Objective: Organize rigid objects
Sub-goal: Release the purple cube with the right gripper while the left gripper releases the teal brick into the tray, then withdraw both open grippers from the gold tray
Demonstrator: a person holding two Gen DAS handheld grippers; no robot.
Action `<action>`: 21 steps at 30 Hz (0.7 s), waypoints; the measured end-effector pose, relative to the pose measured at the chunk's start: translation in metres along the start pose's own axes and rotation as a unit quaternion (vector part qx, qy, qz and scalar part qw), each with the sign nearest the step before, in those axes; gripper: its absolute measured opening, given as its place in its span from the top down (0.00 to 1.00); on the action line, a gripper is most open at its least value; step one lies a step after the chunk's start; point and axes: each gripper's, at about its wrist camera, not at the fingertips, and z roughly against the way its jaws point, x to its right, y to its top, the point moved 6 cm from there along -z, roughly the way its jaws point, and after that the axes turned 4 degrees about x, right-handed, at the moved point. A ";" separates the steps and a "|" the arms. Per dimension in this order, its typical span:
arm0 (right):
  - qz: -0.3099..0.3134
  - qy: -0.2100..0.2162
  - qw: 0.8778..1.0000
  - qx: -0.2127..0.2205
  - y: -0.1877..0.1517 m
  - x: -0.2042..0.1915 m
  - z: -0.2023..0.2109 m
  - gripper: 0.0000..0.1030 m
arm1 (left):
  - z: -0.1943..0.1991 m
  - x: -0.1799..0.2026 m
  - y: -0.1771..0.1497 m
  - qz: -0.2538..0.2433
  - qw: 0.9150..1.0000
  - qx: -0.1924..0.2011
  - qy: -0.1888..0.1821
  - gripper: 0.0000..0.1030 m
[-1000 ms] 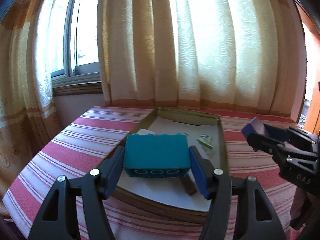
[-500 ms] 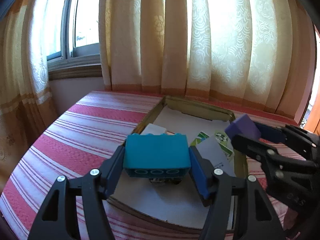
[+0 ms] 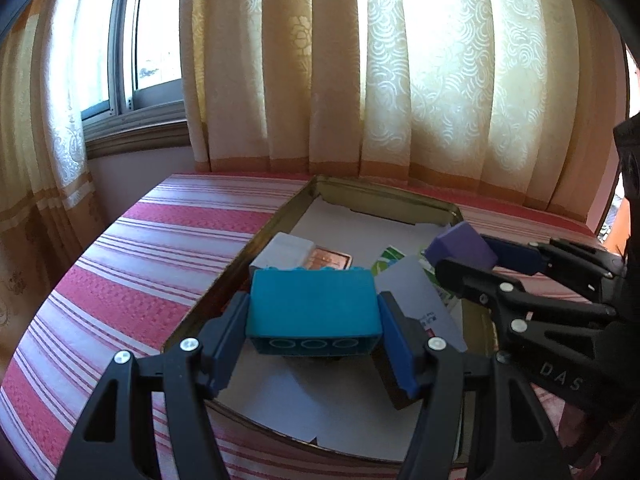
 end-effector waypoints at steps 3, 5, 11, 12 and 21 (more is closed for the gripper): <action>0.000 0.004 1.000 -0.002 -0.001 0.000 0.001 0.56 | 0.003 0.001 -0.001 -0.004 1.000 0.003 0.004 0.35; -0.004 0.001 1.000 0.003 -0.001 0.002 0.003 0.54 | 0.006 0.000 -0.001 -0.005 1.000 0.007 0.008 0.28; -0.020 -0.001 1.000 0.019 0.001 0.011 0.014 0.40 | 0.016 0.001 0.002 -0.005 1.000 0.020 0.009 0.17; -0.023 -0.001 1.000 0.021 0.001 0.012 0.016 0.39 | 0.019 0.001 0.002 -0.006 1.000 0.025 0.012 0.12; -0.031 -0.022 0.998 0.048 -0.004 0.020 0.043 0.21 | 0.048 0.005 0.007 -0.018 0.997 0.063 0.043 0.01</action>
